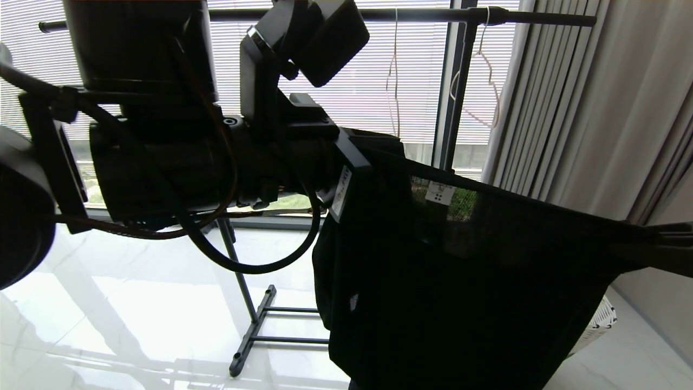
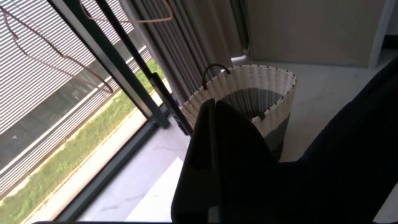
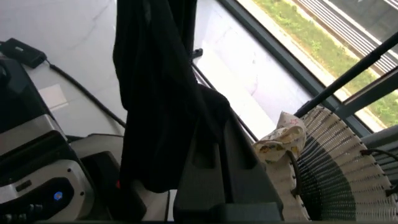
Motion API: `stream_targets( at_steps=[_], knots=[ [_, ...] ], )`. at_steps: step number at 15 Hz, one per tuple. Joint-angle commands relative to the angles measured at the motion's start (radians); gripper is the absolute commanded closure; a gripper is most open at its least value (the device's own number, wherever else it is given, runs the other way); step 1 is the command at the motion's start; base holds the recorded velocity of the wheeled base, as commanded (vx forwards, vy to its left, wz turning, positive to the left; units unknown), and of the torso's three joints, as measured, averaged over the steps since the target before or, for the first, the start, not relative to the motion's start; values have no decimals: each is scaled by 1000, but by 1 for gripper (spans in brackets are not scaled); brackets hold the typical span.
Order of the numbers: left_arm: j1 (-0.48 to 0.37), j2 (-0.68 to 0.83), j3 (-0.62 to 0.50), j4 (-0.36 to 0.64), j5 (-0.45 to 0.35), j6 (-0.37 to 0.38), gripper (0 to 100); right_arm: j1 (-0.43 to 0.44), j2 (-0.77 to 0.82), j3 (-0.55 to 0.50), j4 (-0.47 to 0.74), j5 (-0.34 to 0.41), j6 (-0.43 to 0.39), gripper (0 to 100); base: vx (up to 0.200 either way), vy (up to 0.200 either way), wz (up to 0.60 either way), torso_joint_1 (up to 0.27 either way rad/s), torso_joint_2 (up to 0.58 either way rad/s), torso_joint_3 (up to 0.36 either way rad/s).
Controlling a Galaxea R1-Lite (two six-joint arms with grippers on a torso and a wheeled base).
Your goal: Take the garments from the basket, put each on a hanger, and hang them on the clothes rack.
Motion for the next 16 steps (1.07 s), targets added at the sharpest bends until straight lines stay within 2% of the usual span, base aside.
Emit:
stream_targets(
  at_steps=[1, 3, 5, 6, 8, 9, 11, 13, 16],
  knots=[
    [-2, 55, -27, -2, -3, 2, 100, 85, -36, 12, 3, -1, 1, 100, 0, 0, 0, 0, 0, 0],
    [-2, 57, -30, -2, -3, 2, 100, 120, -36, 38, 1, -6, 1, 100, 0, 0, 0, 0, 0, 0],
    [-2, 49, -25, -1, -2, -3, 100, 117, -41, 57, -2, -6, 1, 100, 0, 0, 0, 0, 0, 0],
    [-2, 32, -19, 7, 0, -8, 100, 105, -35, 52, -9, -4, 2, 100, 0, 0, 0, 0, 0, 0],
    [-4, -14, -11, 95, 0, -27, 100, 42, 22, 27, -80, 3, 2, 100, 0, 0, 0, 0, 0, 0],
    [-16, -63, -13, 217, 0, -64, 100, 20, 71, -2, -140, 17, 2, 100, 0, 0, 0, 0, 0, 0],
    [-45, -121, -14, 360, 0, -144, 100, -15, 142, -83, -155, 51, 2, 100, 0, 0, 0, 0, 0, 0],
    [-79, -141, -14, 414, 0, -227, 100, -32, 192, -158, -155, 69, 2, 100, 0, 0, 0, 0, 0, 0],
    [-159, -157, -5, 417, 6, -343, 100, -36, 248, -240, -155, 71, 2, 100, 0, 0, 0, 0, 0, 0]
  ],
)
